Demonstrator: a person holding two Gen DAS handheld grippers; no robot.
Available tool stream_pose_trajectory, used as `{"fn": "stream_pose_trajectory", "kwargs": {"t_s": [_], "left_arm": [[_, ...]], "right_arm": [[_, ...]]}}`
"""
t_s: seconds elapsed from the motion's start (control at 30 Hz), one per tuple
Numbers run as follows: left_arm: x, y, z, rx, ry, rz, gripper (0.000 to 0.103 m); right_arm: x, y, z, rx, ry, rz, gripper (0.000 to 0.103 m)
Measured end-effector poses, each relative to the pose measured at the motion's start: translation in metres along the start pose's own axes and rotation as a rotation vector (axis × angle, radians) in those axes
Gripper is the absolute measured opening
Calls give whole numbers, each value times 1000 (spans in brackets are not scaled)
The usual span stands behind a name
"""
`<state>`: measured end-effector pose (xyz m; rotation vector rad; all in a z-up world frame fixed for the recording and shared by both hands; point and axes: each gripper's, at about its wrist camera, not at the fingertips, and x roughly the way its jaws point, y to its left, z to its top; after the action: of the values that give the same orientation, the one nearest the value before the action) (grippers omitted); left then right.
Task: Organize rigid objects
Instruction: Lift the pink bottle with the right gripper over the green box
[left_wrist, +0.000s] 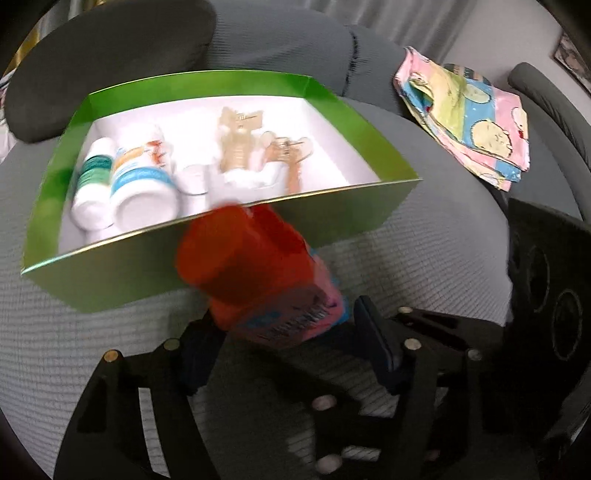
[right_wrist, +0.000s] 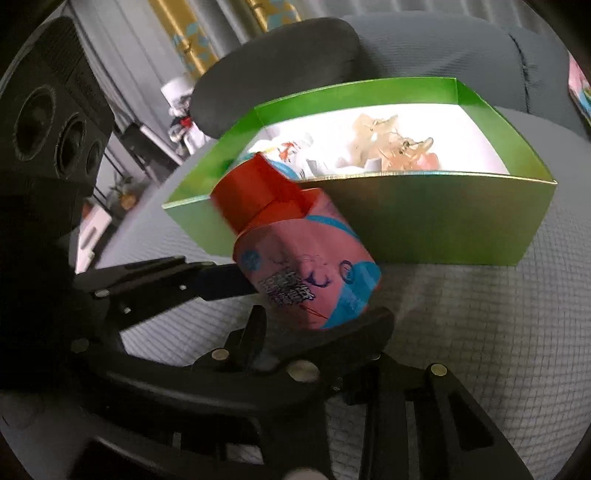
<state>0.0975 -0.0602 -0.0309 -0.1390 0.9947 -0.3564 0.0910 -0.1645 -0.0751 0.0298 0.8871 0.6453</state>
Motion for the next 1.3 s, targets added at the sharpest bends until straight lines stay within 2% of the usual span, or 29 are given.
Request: {"fn": "stream_pose_trajectory", "kwargs": {"t_s": [0.23, 0.27, 0.37, 0.4, 0.5, 0.53, 0.8, 1.3], "left_arm": [[5, 21, 4, -82, 9, -58, 73], [5, 22, 5, -91, 11, -65, 73], [5, 23, 8, -116, 13, -79, 73], [5, 23, 9, -120, 10, -80, 73], [-1, 28, 11, -135, 2, -102, 67], [-2, 29, 10, -135, 4, -103, 68], [-14, 28, 7, -91, -19, -71, 68], [-74, -15, 16, 74, -150, -11, 68]], "right_arm": [[-12, -15, 1, 15, -4, -20, 36], [-12, -14, 3, 1, -3, -35, 39], [-6, -8, 7, -29, -5, -48, 59], [-3, -7, 9, -35, -8, -44, 61], [3, -5, 16, -47, -24, -10, 61], [2, -3, 17, -55, -37, 21, 61], [-6, 2, 9, -58, -80, 49, 50], [-77, 29, 14, -102, -213, 38, 50]]}}
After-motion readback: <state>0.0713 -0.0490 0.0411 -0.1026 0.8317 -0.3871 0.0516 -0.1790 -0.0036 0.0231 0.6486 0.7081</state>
